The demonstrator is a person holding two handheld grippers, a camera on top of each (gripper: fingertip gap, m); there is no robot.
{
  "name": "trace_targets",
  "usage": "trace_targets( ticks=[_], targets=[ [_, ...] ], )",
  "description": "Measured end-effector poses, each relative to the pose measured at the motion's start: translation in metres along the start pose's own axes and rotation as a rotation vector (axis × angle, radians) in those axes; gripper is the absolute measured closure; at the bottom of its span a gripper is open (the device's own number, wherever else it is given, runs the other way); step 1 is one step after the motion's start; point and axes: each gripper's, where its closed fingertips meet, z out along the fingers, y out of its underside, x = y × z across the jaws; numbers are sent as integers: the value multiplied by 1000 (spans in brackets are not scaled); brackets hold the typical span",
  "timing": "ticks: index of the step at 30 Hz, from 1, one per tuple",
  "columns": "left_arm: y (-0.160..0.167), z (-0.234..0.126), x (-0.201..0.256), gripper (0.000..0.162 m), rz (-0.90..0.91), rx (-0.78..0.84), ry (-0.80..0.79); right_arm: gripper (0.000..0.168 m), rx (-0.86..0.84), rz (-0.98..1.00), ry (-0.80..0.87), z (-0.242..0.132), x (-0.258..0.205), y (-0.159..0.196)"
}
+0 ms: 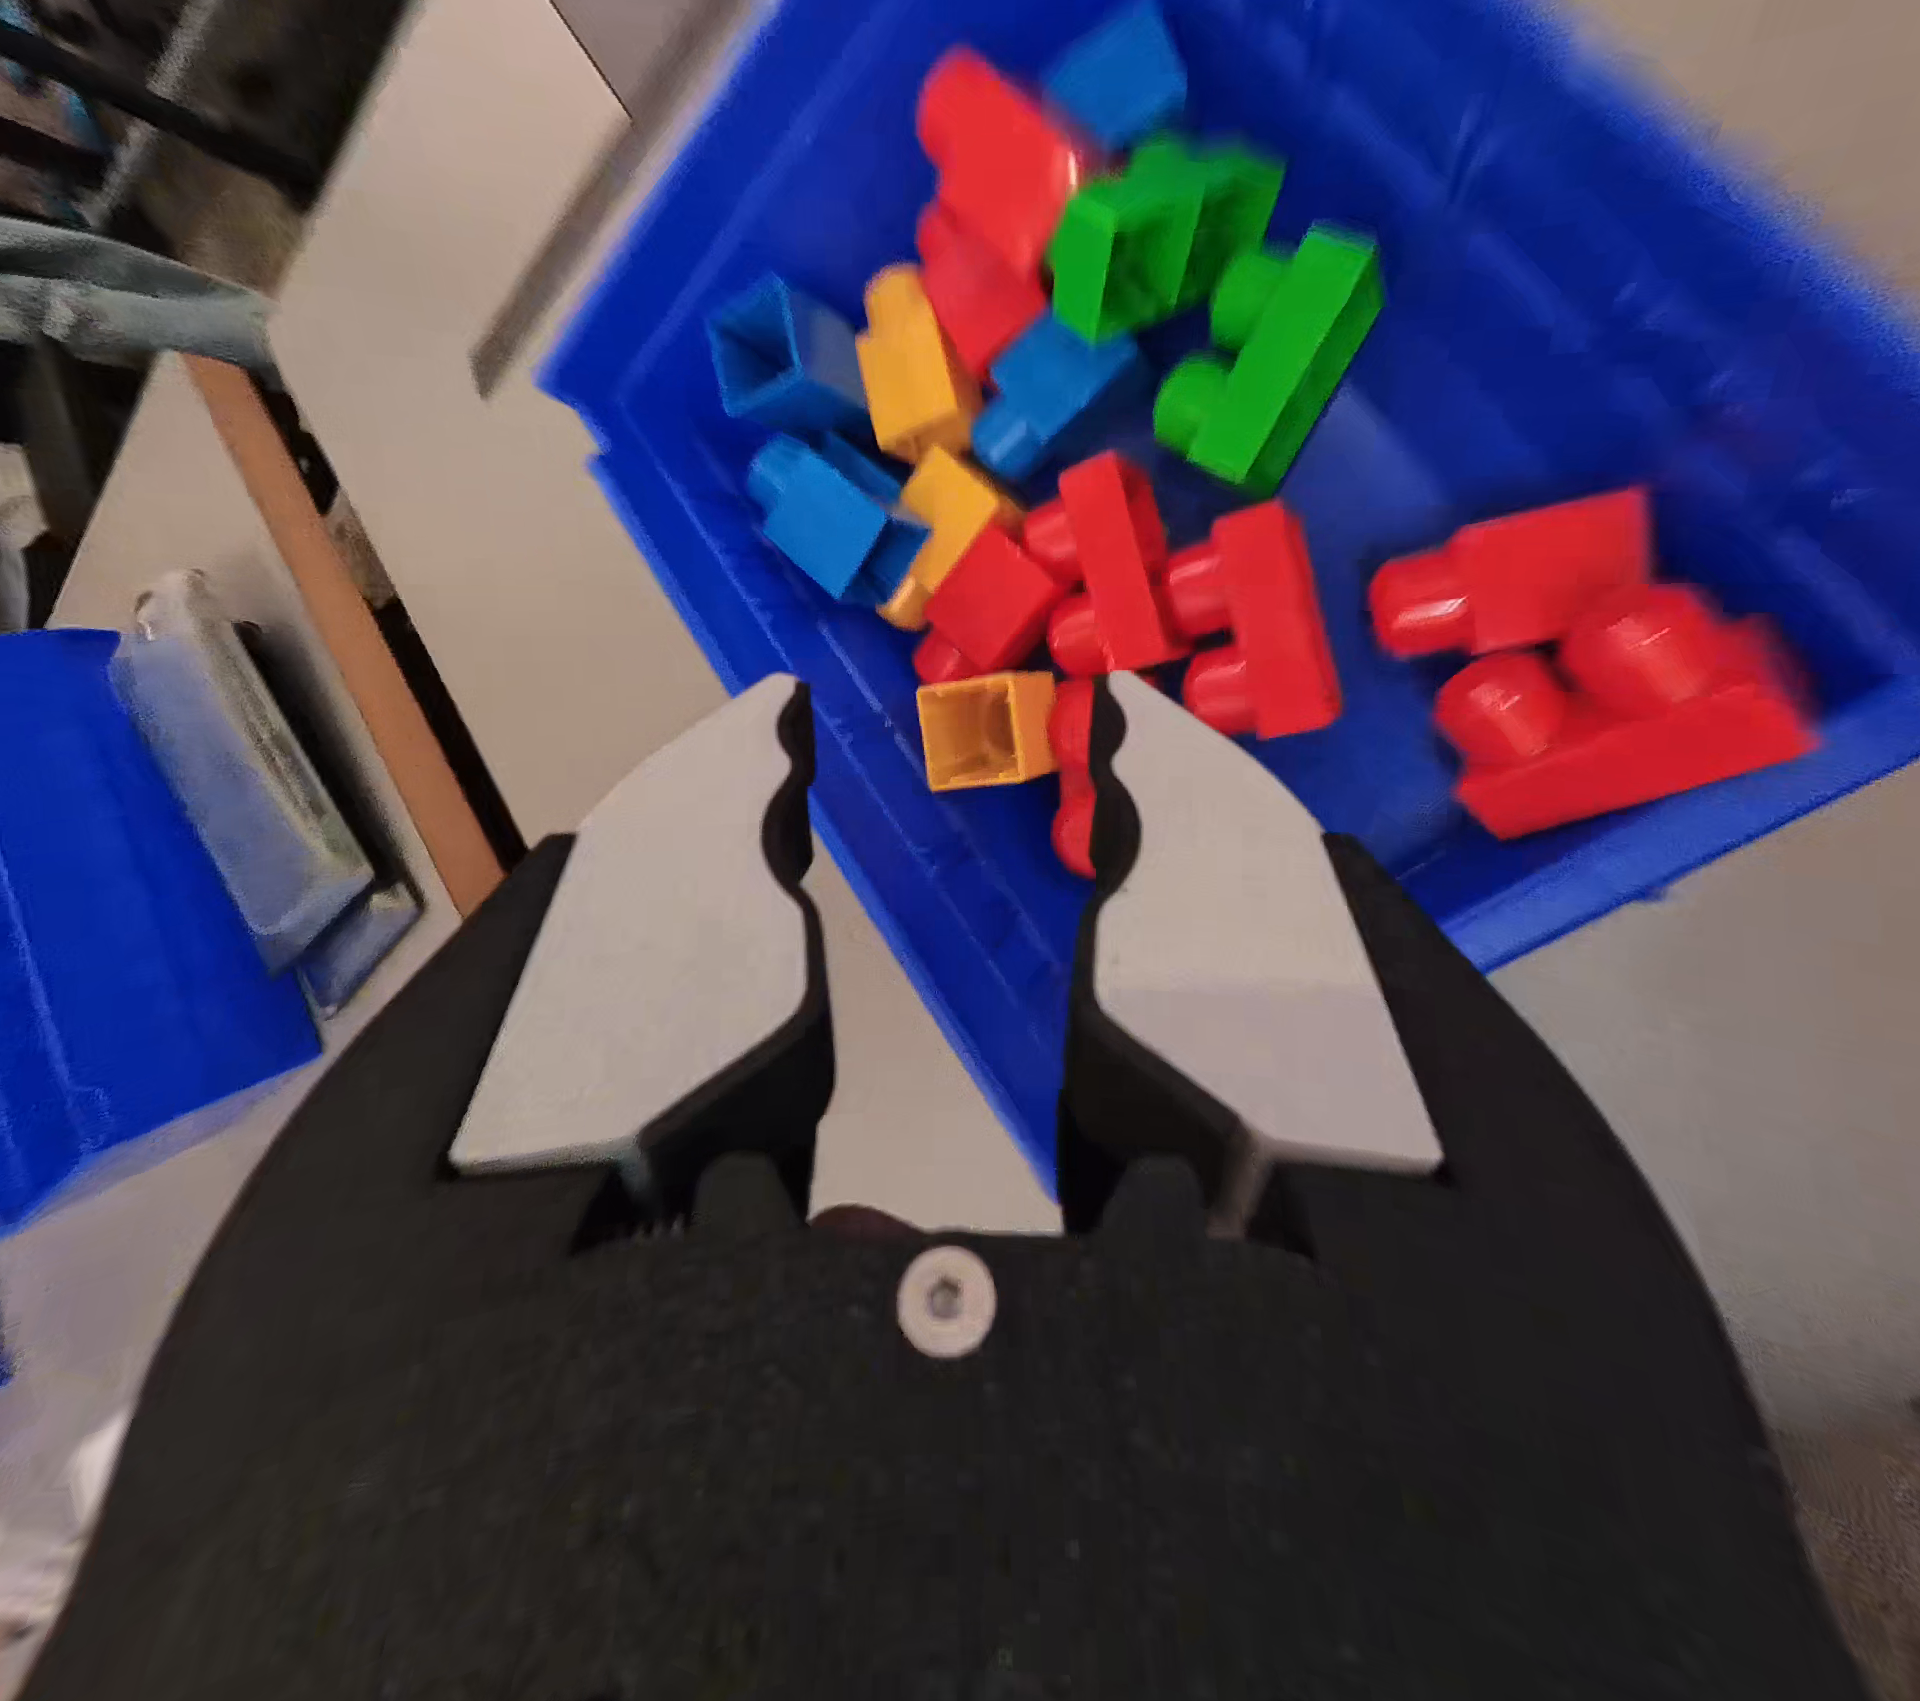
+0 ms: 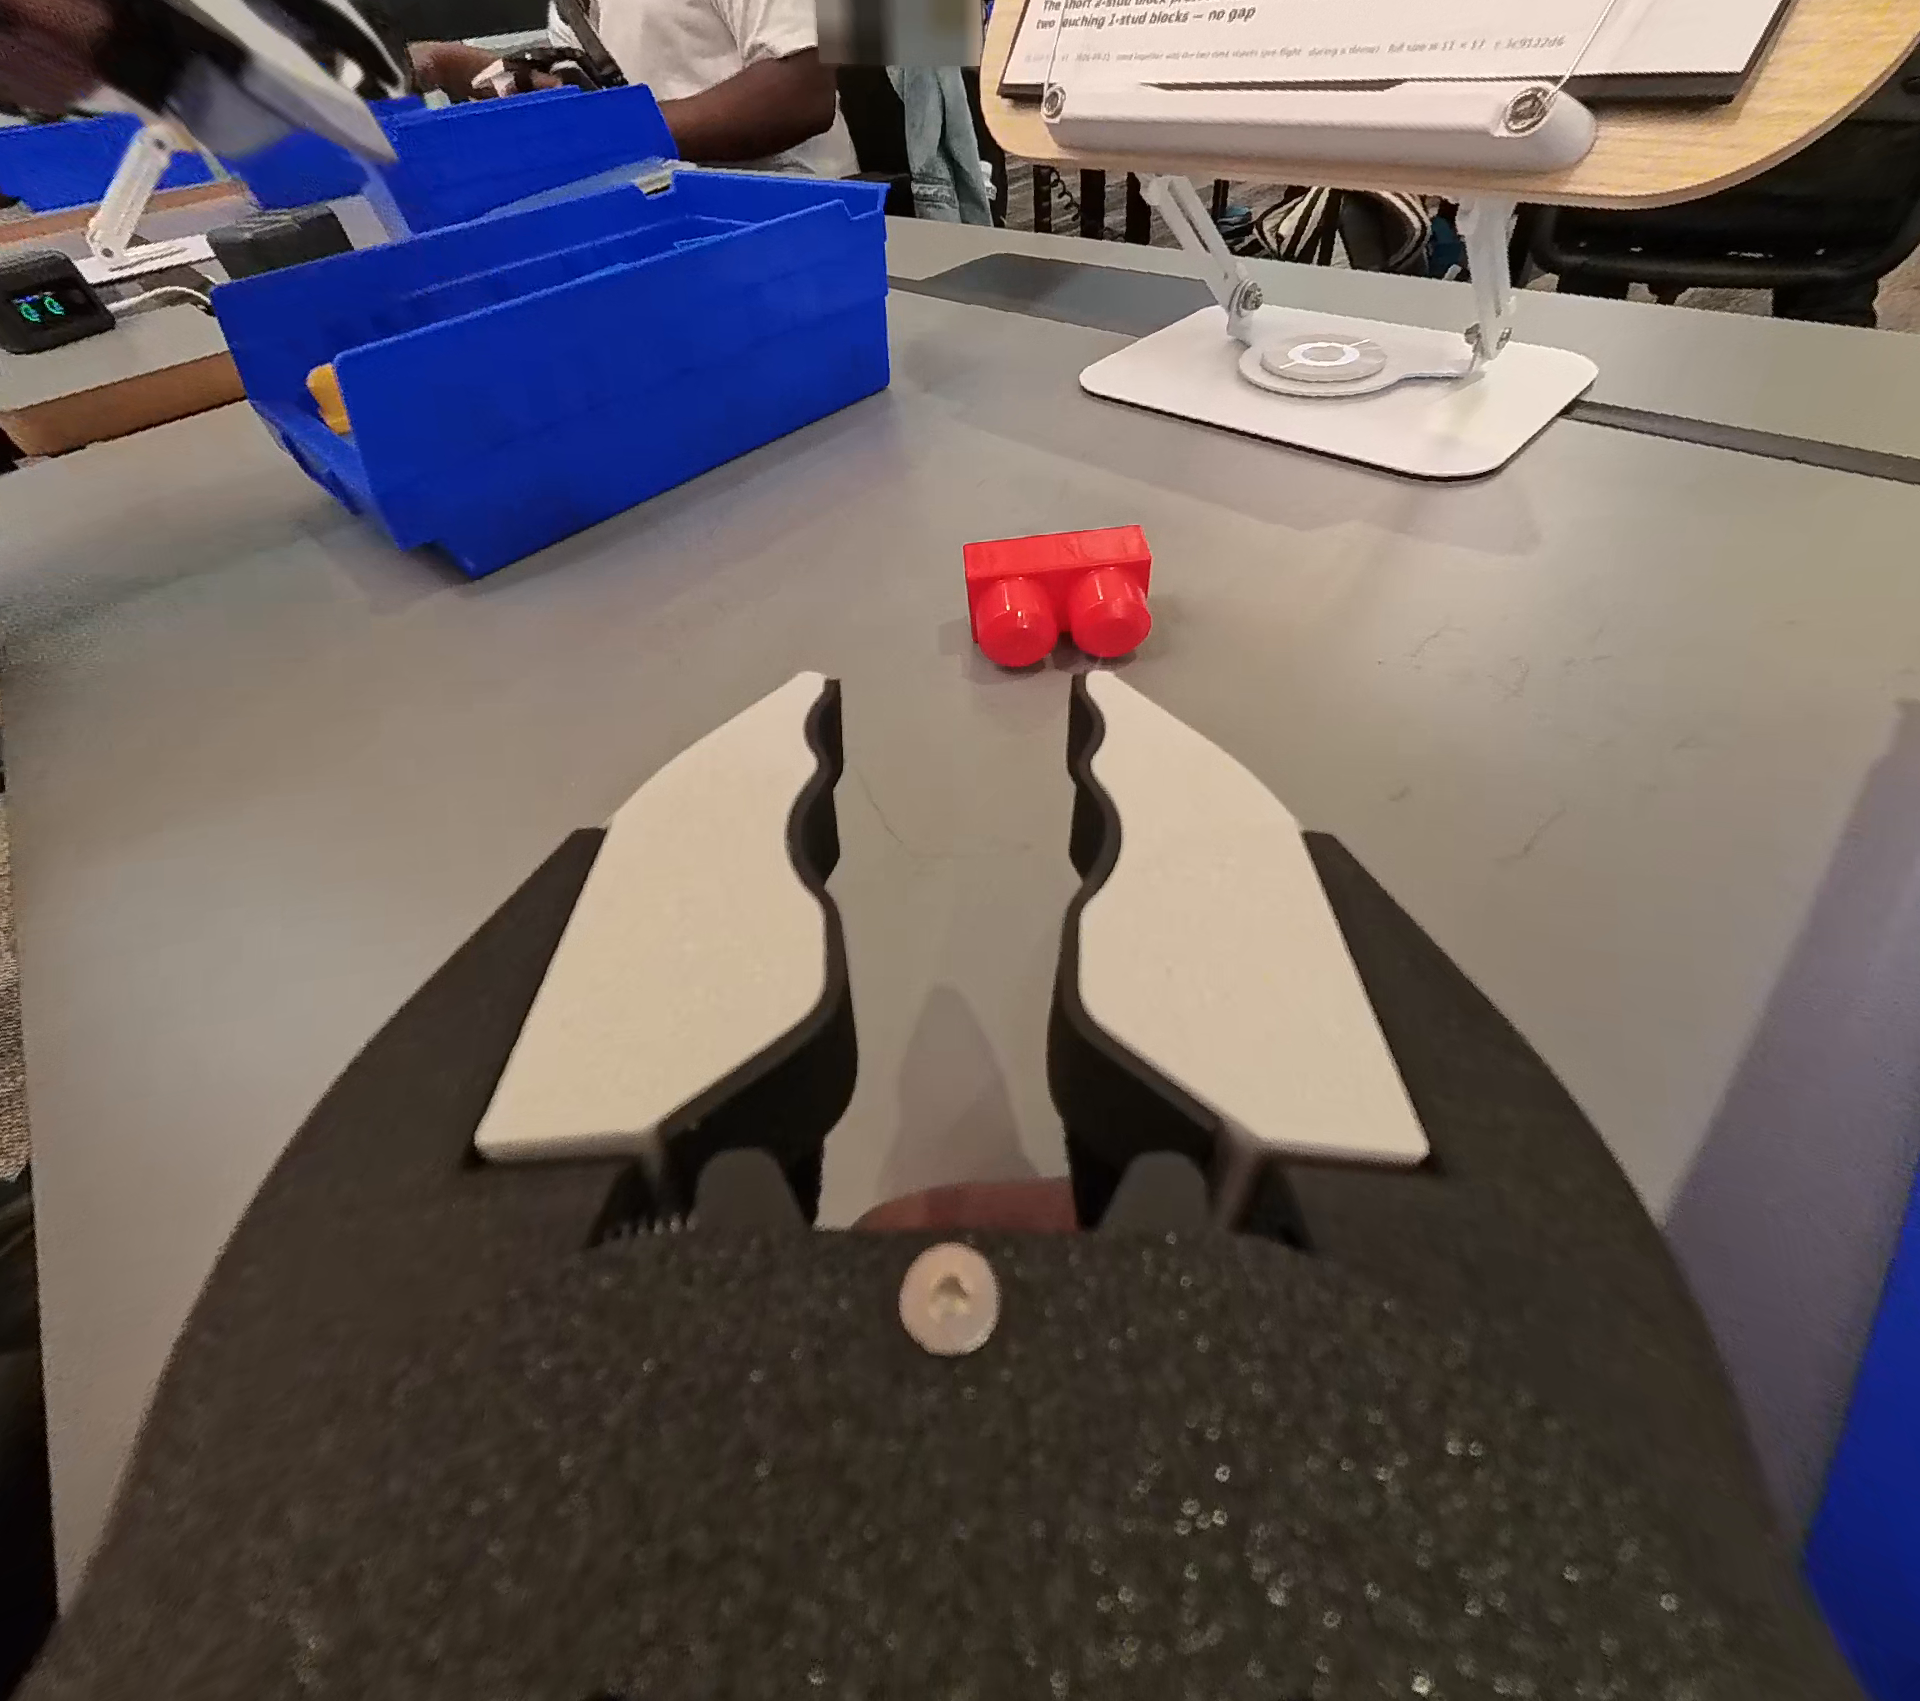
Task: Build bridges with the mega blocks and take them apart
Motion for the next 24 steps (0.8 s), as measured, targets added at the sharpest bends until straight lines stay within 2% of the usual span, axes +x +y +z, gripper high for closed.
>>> trace_targets(
  ticks=[3,6,10,15,20,24],
  targets=[
    [-12,-41,12,106,-166,141,-32,127,4,-1,1,-1,0,0],
    [3,-63,44,97,-217,144,-72,127,4,-2,1,-1,0,0],
    [23,-74,100,98,-354,185,14,127,5,6,-3,-1,-1,0],
    [41,-70,132,104,-522,255,38,127,14,19,-8,-3,0,-1],
    [50,-56,141,102,-489,200,63,127,14,15,-9,-3,-1,-1],
    [45,-25,123,104,-302,92,119,127,-1,14,-14,-1,-2,1]
  ],
)
